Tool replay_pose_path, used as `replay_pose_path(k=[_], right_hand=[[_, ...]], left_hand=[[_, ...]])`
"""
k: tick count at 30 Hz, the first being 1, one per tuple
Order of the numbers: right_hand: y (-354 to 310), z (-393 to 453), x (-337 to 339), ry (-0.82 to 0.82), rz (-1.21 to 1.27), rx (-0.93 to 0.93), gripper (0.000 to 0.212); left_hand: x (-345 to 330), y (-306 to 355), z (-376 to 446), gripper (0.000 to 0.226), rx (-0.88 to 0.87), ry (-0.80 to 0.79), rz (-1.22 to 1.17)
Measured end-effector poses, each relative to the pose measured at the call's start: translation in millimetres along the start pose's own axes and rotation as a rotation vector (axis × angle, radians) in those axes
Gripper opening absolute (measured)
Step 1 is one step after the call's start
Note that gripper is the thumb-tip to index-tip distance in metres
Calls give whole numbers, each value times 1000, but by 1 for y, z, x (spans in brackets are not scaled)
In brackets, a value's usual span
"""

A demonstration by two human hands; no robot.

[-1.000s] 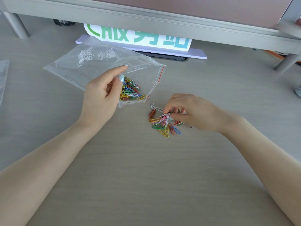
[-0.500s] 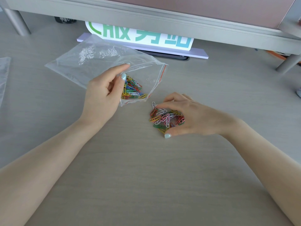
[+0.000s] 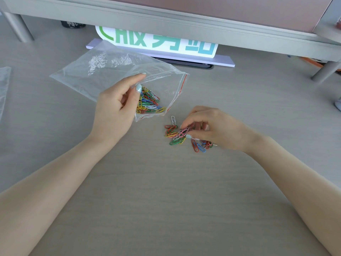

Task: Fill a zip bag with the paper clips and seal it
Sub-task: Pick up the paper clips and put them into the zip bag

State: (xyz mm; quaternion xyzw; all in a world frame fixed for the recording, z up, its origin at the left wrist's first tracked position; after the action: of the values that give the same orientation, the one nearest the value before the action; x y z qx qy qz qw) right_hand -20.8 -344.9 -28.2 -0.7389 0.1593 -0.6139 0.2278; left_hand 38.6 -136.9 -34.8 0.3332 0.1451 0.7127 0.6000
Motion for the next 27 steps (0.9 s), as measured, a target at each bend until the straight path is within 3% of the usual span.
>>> replay_pose_path(k=[15, 21, 27], right_hand=[[-6, -4, 0, 167, -198, 102, 11], [-10, -6, -4, 228, -292, 119, 22], [-5, -7, -3, 246, -186, 120, 18]], left_hand=[[1, 0, 1, 31, 3, -7, 23], [0, 0, 0, 31, 2, -12, 5], [2, 3, 0, 30, -10, -17, -4]])
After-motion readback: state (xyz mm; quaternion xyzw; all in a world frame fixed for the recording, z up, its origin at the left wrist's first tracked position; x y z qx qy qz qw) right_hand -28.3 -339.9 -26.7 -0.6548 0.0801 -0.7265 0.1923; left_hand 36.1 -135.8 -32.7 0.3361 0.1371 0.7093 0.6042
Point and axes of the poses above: each hand's wrist, its own z-axis towards the middle knuckle, its own x-axis out of the back of the hand, y = z × x, the point moved 3 cm from there along z, towards the middle knuckle, and after that the axes turned 14 degrees about -x, right-handed, at the moved point
